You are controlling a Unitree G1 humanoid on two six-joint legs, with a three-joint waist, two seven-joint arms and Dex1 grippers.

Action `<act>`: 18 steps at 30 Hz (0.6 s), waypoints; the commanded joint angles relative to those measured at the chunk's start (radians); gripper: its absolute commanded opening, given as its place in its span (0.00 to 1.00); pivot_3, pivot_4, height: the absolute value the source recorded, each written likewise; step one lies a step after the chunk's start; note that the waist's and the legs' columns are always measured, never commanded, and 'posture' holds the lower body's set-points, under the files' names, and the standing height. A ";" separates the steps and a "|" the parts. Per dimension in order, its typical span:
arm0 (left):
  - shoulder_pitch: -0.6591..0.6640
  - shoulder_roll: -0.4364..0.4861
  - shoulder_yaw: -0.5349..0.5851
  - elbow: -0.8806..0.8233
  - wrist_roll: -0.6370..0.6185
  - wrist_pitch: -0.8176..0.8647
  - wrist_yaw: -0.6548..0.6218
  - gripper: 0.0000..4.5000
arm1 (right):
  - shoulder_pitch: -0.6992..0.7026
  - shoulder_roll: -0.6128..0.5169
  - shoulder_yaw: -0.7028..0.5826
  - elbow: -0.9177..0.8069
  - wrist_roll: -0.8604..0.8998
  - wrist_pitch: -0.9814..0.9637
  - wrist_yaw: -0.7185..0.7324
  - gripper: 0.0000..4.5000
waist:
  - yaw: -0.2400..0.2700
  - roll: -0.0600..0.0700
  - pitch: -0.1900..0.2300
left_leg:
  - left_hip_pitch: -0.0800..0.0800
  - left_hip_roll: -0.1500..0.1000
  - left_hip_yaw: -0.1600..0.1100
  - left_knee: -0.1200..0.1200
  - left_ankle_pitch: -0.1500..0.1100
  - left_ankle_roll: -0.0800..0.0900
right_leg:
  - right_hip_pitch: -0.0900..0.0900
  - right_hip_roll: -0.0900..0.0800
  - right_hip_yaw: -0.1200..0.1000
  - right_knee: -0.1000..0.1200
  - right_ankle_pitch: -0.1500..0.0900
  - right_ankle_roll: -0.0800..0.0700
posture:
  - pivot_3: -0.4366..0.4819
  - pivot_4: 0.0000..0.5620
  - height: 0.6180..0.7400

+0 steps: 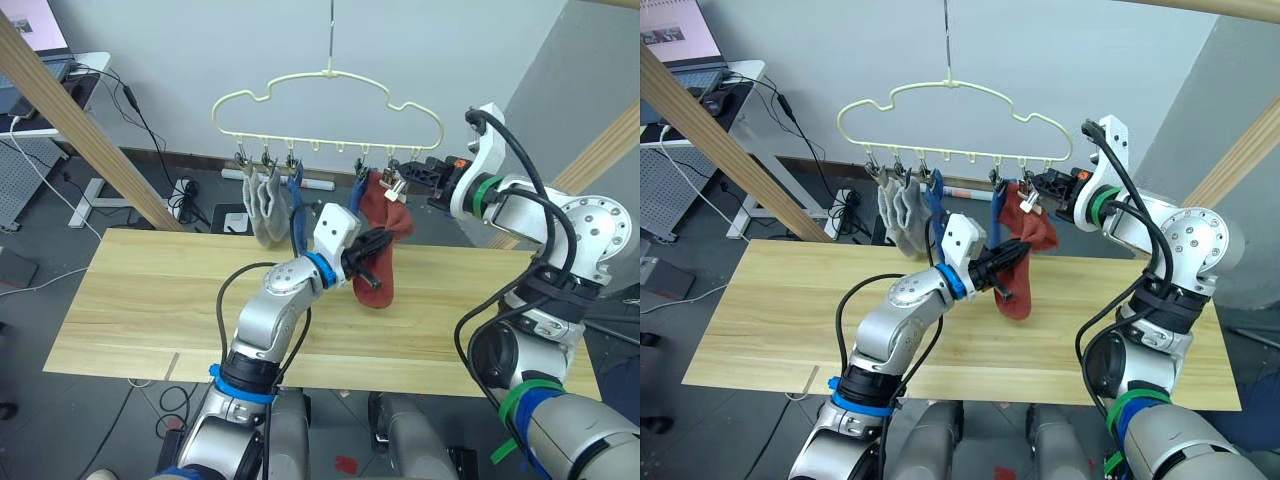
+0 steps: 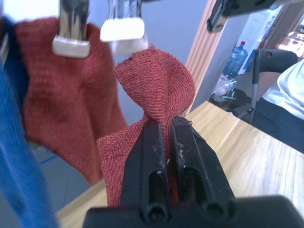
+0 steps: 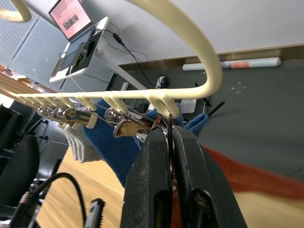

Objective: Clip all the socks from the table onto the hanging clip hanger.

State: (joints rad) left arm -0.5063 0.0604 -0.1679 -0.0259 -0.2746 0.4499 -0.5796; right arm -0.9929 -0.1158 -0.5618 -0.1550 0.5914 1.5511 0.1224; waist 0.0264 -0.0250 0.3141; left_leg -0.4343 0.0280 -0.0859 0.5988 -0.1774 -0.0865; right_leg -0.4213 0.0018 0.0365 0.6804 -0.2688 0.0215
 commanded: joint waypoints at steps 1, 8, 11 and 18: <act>-0.027 -0.021 0.004 0.006 -0.018 -0.034 -0.006 0.00 | -0.001 -0.008 -0.026 -0.028 -0.007 0.029 -0.020 0.00 | 0.000 0.000 0.000 | 0.000 0.000 0.000 0.000 0.000 0.000 | 0.000 0.000 0.000 0.000 0.000 0.000 | 0.64 0.54 1.00; -0.048 -0.023 0.020 0.020 -0.020 -0.059 -0.013 0.00 | 0.012 -0.018 -0.019 -0.027 -0.013 0.028 -0.018 0.00 | 0.000 0.000 0.000 | 0.000 0.000 0.000 0.000 0.000 0.000 | 0.000 0.000 0.000 0.000 -0.001 0.001 | 0.64 0.55 1.00; -0.038 -0.019 0.022 -0.003 -0.033 -0.053 -0.024 0.00 | 0.015 -0.023 -0.017 -0.022 -0.016 0.018 -0.019 0.00 | 0.000 0.000 0.000 | 0.000 0.000 0.000 0.000 0.000 0.000 | 0.000 0.000 0.000 0.000 0.000 0.001 | 0.64 0.54 1.00; -0.020 -0.009 0.026 -0.021 -0.038 -0.059 -0.020 0.00 | 0.017 -0.028 -0.017 -0.007 -0.016 0.008 -0.019 0.00 | 0.000 0.000 0.000 | 0.000 0.000 0.000 0.000 0.000 0.000 | 0.000 0.000 0.000 0.000 -0.001 0.001 | 0.65 0.55 1.00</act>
State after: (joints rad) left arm -0.5233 0.0567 -0.1461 -0.0035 -0.2949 0.4089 -0.5998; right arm -0.9936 -0.1300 -0.5660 -0.1598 0.5892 1.5547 0.1171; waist 0.0265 -0.0251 0.3141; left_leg -0.4345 0.0280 -0.0862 0.5989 -0.1774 -0.0864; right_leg -0.4213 0.0018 0.0363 0.6804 -0.2698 0.0231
